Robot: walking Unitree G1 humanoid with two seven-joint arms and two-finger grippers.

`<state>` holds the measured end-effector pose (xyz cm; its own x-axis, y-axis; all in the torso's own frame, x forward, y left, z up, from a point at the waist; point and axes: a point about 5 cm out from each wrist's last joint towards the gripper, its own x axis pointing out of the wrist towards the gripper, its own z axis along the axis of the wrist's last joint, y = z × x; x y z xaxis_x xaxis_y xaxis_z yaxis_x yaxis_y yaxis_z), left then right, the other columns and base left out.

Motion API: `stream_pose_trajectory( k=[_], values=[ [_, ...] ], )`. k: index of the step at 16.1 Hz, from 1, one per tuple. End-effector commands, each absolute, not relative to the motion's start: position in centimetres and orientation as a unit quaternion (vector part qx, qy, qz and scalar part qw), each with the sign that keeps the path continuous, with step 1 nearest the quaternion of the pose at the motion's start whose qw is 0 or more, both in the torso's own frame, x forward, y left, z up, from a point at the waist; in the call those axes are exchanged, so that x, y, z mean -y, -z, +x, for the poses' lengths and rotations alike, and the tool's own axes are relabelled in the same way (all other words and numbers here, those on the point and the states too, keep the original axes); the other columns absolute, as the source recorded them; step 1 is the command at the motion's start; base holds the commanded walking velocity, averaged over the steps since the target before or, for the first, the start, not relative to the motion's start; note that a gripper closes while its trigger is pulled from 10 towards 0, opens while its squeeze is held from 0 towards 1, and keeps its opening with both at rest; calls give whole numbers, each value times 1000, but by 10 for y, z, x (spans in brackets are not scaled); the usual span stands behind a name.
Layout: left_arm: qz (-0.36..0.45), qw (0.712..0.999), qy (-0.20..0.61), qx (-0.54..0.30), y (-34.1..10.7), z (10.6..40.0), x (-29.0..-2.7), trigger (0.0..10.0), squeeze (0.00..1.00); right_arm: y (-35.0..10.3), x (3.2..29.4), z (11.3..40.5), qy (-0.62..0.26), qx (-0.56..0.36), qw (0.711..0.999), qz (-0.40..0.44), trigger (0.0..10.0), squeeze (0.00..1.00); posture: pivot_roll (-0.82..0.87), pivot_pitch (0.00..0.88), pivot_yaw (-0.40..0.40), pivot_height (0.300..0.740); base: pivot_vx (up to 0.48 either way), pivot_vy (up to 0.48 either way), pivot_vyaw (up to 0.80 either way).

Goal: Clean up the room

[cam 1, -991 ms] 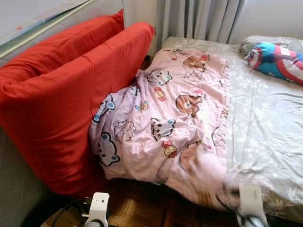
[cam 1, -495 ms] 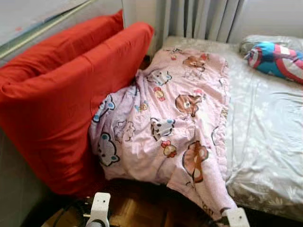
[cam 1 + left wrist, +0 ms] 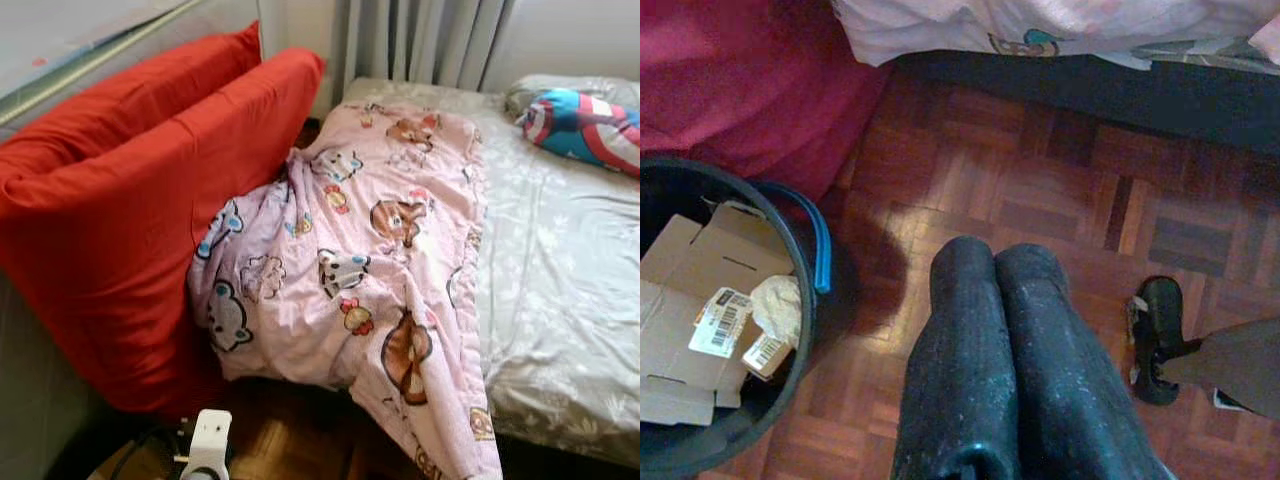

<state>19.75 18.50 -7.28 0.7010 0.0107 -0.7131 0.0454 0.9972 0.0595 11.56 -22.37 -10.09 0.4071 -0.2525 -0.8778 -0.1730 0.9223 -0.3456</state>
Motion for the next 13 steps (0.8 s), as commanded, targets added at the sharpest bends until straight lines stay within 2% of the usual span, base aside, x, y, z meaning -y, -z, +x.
stream_pose_trajectory(
  k=[1, 8, 11, 13],
  values=[
    [40, 915, 9, -400, 76, 192, -187, 10000, 0, 102, 226, 114, 28, -547, 815, -189, 10000, 1000, -50, 96, -28, 740, 0, 0, 0],
    [42, 912, 9, -407, 78, 189, -189, 10000, 0, 98, 236, 121, 58, -526, 828, -184, 10000, 1000, -52, 99, -24, 740, 0, 0, 0],
    [42, 910, 7, -413, 78, 188, -191, 10000, 0, 103, 237, 106, 38, -558, 805, -198, 10000, 1000, -54, 99, -23, 740, 0, 0, 0],
    [43, 909, 6, -415, 79, 187, -191, 10000, 0, 104, 240, 102, 43, -563, 801, -200, 10000, 1000, -51, 99, -23, 740, 0, 0, 0]
  ],
)
